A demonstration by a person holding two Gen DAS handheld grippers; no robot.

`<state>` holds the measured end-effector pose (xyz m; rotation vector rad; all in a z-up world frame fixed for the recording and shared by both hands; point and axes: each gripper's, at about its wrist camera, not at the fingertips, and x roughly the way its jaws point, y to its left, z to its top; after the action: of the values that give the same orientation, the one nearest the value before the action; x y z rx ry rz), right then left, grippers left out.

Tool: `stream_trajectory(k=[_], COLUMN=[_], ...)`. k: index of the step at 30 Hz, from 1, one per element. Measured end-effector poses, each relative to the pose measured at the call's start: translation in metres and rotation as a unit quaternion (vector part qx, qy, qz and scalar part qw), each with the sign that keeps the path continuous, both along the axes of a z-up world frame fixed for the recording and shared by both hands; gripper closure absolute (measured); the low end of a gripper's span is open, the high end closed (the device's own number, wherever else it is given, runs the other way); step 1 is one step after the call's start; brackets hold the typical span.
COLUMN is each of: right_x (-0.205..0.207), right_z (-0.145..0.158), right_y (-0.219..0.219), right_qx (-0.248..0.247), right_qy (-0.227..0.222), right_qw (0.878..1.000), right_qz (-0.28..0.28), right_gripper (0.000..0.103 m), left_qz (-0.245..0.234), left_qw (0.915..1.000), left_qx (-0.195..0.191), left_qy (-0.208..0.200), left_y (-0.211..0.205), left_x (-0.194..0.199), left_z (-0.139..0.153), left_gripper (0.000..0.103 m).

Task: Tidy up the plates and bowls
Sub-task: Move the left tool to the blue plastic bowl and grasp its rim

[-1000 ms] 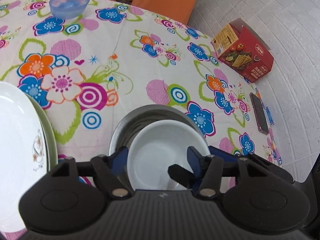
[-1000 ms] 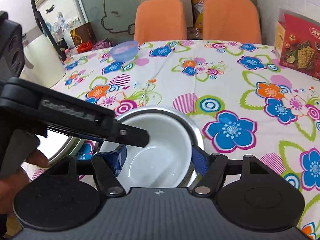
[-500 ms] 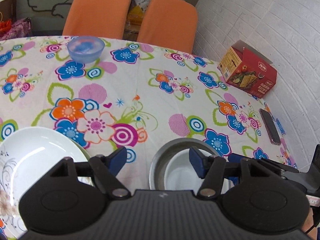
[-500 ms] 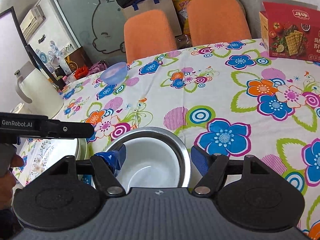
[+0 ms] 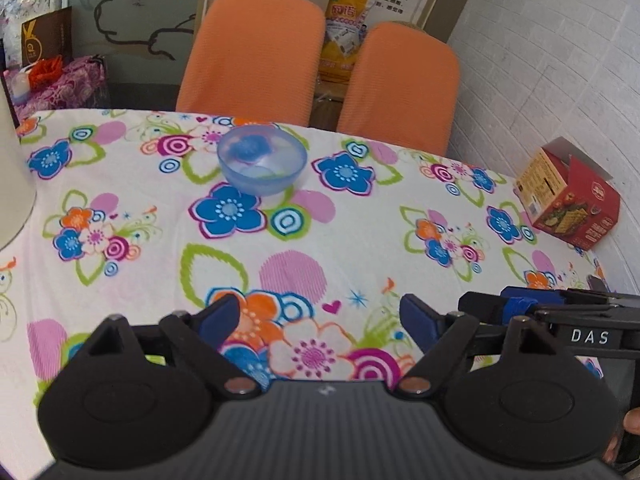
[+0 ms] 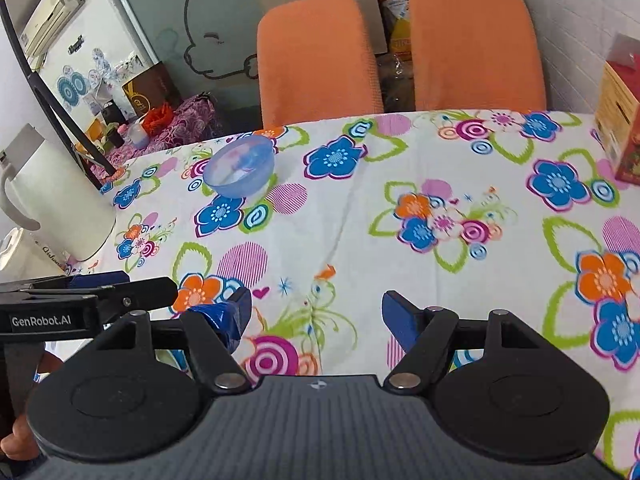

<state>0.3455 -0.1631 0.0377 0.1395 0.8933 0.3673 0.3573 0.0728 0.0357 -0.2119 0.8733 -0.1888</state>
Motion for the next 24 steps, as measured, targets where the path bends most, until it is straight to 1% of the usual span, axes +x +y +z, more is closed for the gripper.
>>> stream_trajectory(k=[6,8,10,13,16,19,24], right_x=[0.058,0.076,0.092,0.116,0.137,0.153,0.171], right_z=[-0.012,-0.015,-0.016,-0.017,-0.021,-0.027,-0.043], right_y=[0.043,0.054,0.062,0.07,0.08,0.091,0.11], right_qx=[-0.024,-0.027,-0.027,-0.019,-0.027,-0.04,-0.052], right_qy=[0.004,0.001,-0.005,-0.01,-0.015,-0.017,-0.011], right_qw=[0.999,0.999,0.999,0.999,0.999,0.998,0.996], right_qz=[0.036,0.042,0.044,0.04,0.043,0.049,0.068], right_gripper=[0.045,0.045,0.045,0.045,0.045,0.045,0.045], left_qz=[0.027,0.036,0.049,0.073,0.09,0.1,0.103], left_qw=[0.9993,0.9989,0.998,0.9949,0.9921,0.9912,0.9918], left_qx=[0.015,0.011,-0.002,-0.048,-0.07,-0.066,-0.036], left_qy=[0.021,0.029,0.039,0.05,0.053,0.057,0.068], left_y=[0.031,0.043,0.055,0.076,0.088,0.088,0.08], left_x=[0.051,0.071,0.091,0.124,0.149,0.169,0.193], left_z=[-0.017,-0.023,-0.027,-0.033,-0.037,-0.043,-0.056], left_gripper=[0.02,0.02,0.02,0.02,0.019,0.019,0.019])
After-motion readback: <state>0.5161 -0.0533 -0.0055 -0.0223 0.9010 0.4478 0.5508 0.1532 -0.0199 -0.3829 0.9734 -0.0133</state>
